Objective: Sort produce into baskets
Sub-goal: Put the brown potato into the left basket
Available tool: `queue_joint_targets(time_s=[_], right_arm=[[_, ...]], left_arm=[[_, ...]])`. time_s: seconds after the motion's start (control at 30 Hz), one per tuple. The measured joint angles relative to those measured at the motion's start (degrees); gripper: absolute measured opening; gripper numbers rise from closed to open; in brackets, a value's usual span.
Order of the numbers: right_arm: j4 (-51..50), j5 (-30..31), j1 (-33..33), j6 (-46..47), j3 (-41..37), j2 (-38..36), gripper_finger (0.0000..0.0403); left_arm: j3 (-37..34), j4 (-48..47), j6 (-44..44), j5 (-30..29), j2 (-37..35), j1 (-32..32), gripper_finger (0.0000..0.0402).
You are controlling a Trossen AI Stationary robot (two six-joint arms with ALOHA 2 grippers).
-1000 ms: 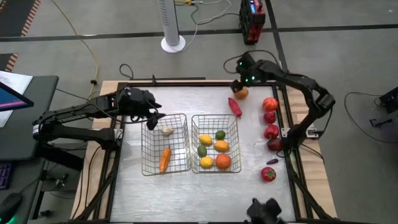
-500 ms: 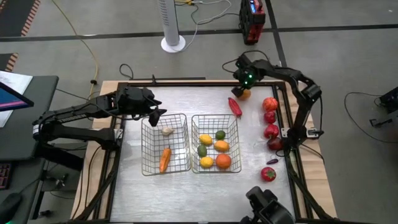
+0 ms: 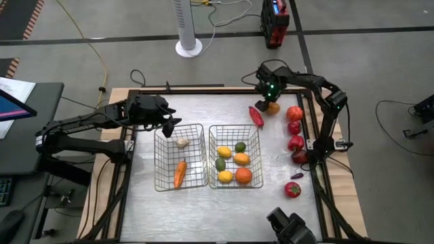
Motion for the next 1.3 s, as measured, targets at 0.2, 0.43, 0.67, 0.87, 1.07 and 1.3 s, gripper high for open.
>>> queue_joint_targets(time_s=[0.2,0.43,0.67,0.87,1.07,1.3], right_arm=[[-4.99,-2.51,1.01,5.85,2.16,0.0,0.0291],[-6.41,-8.43,6.52,11.89,11.27,-2.31,0.0289],[2.13,-11.05,18.63,17.47,19.1,-5.75,0.0289],[16.08,-11.07,29.66,23.72,19.8,-6.56,0.0301],[29.58,-6.36,38.75,27.96,19.8,-6.45,0.0304],[40.81,0.2,45.84,27.99,19.8,-6.4,0.0305]], left_arm=[[0.0,0.0,1.75,1.85,0.0,0.01,0.0234],[0.0,0.0,3.89,2.06,0.0,0.02,0.0234],[0.0,-0.07,5.17,2.12,0.0,0.01,0.0234],[0.0,0.49,2.28,3.86,-1.59,0.0,0.0234],[0.0,2.47,0.95,5.61,-6.63,0.02,0.0234],[0.0,3.95,2.27,8.06,-11.63,0.02,0.0234]])
